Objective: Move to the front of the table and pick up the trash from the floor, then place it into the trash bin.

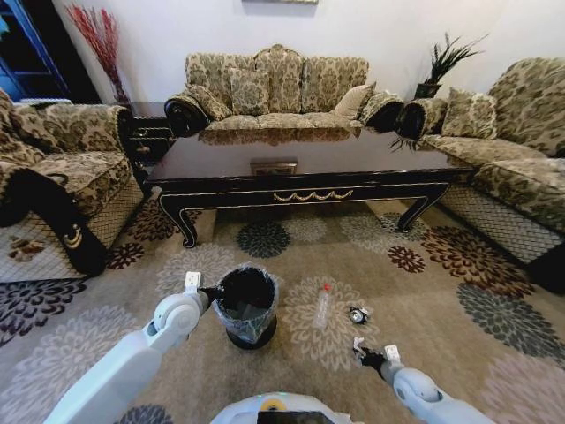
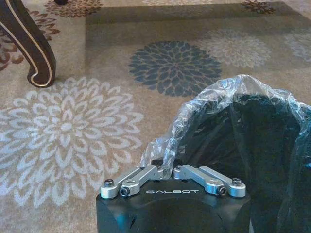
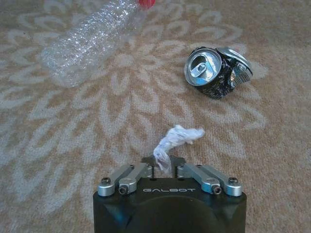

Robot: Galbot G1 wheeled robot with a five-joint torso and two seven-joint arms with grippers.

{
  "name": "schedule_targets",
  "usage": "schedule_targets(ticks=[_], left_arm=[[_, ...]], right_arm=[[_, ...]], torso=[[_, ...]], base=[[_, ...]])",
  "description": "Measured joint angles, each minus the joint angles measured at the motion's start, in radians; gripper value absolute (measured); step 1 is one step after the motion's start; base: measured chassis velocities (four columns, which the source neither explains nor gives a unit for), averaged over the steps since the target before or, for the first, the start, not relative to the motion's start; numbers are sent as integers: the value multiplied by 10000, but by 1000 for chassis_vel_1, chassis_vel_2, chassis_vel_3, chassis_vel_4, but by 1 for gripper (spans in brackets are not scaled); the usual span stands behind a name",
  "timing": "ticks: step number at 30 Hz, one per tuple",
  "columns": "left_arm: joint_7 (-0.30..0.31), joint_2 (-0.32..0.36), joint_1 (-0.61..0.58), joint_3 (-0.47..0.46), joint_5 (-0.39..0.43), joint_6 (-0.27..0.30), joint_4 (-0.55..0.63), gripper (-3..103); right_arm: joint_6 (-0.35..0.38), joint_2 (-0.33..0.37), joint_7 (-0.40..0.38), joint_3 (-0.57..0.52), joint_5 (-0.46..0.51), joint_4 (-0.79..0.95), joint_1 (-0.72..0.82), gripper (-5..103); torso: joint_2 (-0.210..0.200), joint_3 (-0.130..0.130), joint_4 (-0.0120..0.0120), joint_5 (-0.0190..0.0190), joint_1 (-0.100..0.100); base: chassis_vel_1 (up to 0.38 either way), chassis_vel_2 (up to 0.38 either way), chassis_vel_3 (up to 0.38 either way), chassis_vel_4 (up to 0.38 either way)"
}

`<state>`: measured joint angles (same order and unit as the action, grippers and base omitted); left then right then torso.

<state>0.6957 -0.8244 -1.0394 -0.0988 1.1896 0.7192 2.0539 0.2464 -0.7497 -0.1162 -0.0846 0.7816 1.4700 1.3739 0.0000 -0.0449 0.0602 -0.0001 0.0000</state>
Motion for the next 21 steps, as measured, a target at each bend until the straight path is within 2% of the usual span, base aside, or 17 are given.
schedule_targets(ticks=[1, 3, 4, 6, 17, 21], left_arm=[[0, 0, 0, 0, 0, 0, 0, 4], [-1, 1, -6, -5, -1, 0, 0, 4], [-8, 1, -6, -7, -3, 0, 0, 4], [-30, -9, -5, -7, -6, 3, -6, 4], [-47, -171, 31, 150, -94, 13, -113, 4], [-156, -236, 22, 220, -304, 17, -195, 4]], right_arm=[[0, 0, 0, 0, 0, 0, 0, 19], [-24, 2, 10, -13, -27, -1, 21, 9], [-32, 10, 10, -51, -67, 18, 54, 9], [-78, 0, 11, -174, -273, 89, 133, 2], [-121, 173, 10, -1000, -381, 989, 802, 0], [-136, 434, 15, -1677, -182, 2075, 1321, 0]], torso=[[0, 0, 0, 0, 0], [0, 0, 0, 1, -1], [0, 0, 0, 1, 0], [0, 0, 1, 1, -1], [0, 0, 0, 2, 0], [0, 0, 3, 0, 0]], base=[[0, 0, 0, 0], [0, 0, 0, 0], [0, 0, 0, 0], [0, 0, 0, 0], [0, 0, 0, 0], [0, 0, 0, 0]])
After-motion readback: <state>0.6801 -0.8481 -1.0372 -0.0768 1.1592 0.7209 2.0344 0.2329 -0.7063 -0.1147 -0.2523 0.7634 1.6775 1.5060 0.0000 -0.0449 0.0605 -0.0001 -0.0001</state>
